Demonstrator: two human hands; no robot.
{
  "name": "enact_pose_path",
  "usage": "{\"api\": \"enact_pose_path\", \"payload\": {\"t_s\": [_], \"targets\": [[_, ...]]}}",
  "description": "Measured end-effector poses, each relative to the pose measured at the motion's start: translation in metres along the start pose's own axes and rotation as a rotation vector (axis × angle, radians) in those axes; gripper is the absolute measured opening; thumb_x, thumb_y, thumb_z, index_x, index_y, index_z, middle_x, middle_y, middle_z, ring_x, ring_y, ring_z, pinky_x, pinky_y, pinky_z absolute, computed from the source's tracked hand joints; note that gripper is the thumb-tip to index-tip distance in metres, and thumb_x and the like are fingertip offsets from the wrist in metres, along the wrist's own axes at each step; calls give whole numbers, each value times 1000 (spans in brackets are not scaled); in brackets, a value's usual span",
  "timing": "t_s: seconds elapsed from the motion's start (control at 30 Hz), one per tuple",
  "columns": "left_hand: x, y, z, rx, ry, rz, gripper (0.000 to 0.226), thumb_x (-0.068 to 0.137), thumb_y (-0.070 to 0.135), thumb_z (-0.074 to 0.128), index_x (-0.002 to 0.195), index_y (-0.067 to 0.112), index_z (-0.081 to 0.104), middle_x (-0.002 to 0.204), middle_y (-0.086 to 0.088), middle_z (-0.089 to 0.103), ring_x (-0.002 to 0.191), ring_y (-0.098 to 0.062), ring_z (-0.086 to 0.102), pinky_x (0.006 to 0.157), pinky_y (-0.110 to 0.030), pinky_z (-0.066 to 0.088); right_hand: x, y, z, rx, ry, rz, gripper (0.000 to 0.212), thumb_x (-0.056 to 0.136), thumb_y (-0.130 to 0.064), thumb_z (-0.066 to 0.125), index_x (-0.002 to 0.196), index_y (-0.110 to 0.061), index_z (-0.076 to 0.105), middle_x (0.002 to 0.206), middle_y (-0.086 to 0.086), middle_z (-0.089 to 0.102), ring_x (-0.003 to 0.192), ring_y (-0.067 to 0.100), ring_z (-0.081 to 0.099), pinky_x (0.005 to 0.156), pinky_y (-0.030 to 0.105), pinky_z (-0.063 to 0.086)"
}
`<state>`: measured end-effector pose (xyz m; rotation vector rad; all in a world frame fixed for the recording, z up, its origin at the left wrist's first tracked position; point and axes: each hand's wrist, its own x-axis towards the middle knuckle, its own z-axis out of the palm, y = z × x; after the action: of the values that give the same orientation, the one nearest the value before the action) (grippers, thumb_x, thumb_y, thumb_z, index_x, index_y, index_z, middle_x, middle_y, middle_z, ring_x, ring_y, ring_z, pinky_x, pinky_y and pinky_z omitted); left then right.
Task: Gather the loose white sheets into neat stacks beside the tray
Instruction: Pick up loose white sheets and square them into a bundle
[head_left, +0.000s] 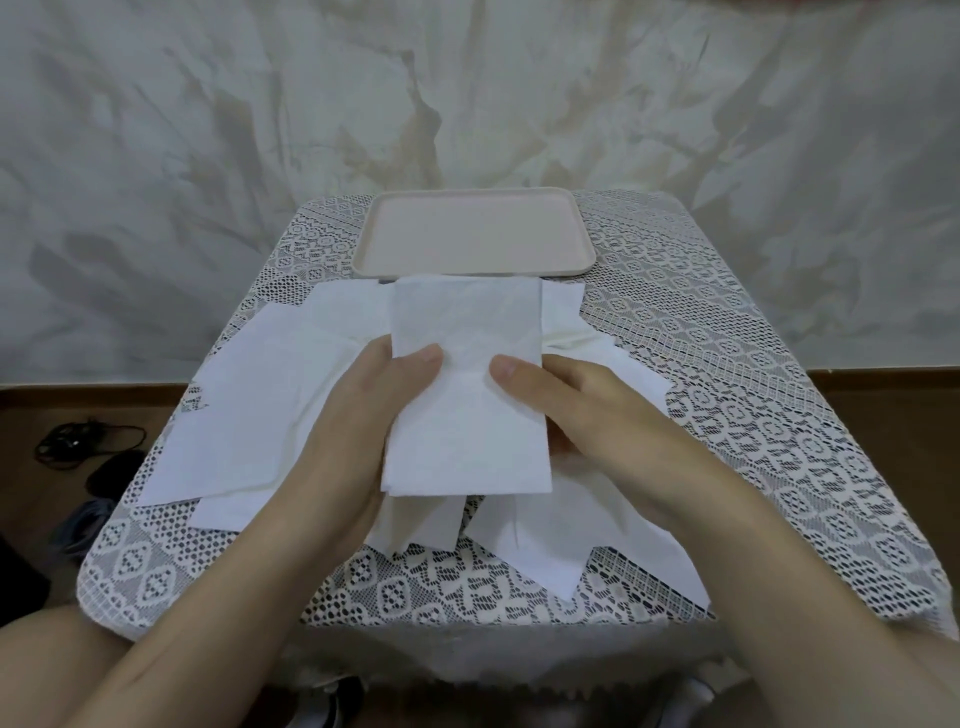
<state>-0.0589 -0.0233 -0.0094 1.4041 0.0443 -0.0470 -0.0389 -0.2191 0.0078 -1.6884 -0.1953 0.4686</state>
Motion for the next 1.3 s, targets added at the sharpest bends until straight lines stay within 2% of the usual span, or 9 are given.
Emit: {"api": "enact_pose_path", "payload": {"t_s": [0.1,0.23,0.37,0.53,0.63,0.8,0.93,1.1,1.3], "targets": [[3,0,5,9,23,20,21,108,18,50,122,15,66,104,-1,82,100,-21,77,76,-22,61,4,2,1,-1,-7,-13,43,89,-58,64,118,-26,69,105,-5,78,93,14,76,81,29,57],[-5,-9,10,57,-10,-8,54,90,43,60,141,24,58,123,2,77,115,-16,73,92,-33,59,9,8,14,-81,79,-41,53,84,-75,58,123,-39,58,110,-16,74,101,6,71,92,39,58],[-5,-13,10,106,-30,10,57,88,50,61,142,31,57,125,7,76,116,-15,73,105,-43,52,14,16,20,-146,131,-49,69,74,-85,49,126,-41,54,114,-13,72,105,10,70,92,43,58],[-2,-8,3,173,-101,29,50,90,35,64,140,26,59,128,1,75,117,-21,73,94,-38,59,7,13,12,-134,126,-50,46,92,-66,57,120,-30,64,108,-12,75,96,3,72,84,34,60],[-1,-8,0,193,-43,11,47,87,37,67,132,24,65,124,1,77,114,-22,74,94,-44,57,1,12,1,-205,143,-35,49,87,-68,64,109,-24,69,100,-1,77,90,18,75,84,45,62],[1,-9,-3,214,64,-15,46,82,44,69,124,26,70,115,2,80,106,-23,76,93,-46,57,-9,20,-41,-332,289,-52,11,93,-27,73,87,-19,76,77,-4,74,67,12,64,69,35,54],[2,-6,-2,258,121,-7,42,81,45,79,119,29,70,105,7,81,93,-13,77,81,-39,55,-23,31,-66,-860,351,91,12,89,-39,74,83,-29,72,84,-15,69,82,7,64,69,27,46],[3,-5,-1,298,129,10,36,83,46,77,114,29,71,101,8,80,86,-9,76,77,-38,53,-32,34,-67,-886,308,155,23,80,-50,79,86,-30,68,83,-15,66,81,7,61,67,30,45],[2,-5,-1,326,109,19,40,82,52,68,117,32,71,106,7,80,93,-14,77,81,-41,55,-31,35,-67,-790,234,119,16,80,-35,80,82,-27,66,78,-11,68,74,7,63,67,27,48]]}}
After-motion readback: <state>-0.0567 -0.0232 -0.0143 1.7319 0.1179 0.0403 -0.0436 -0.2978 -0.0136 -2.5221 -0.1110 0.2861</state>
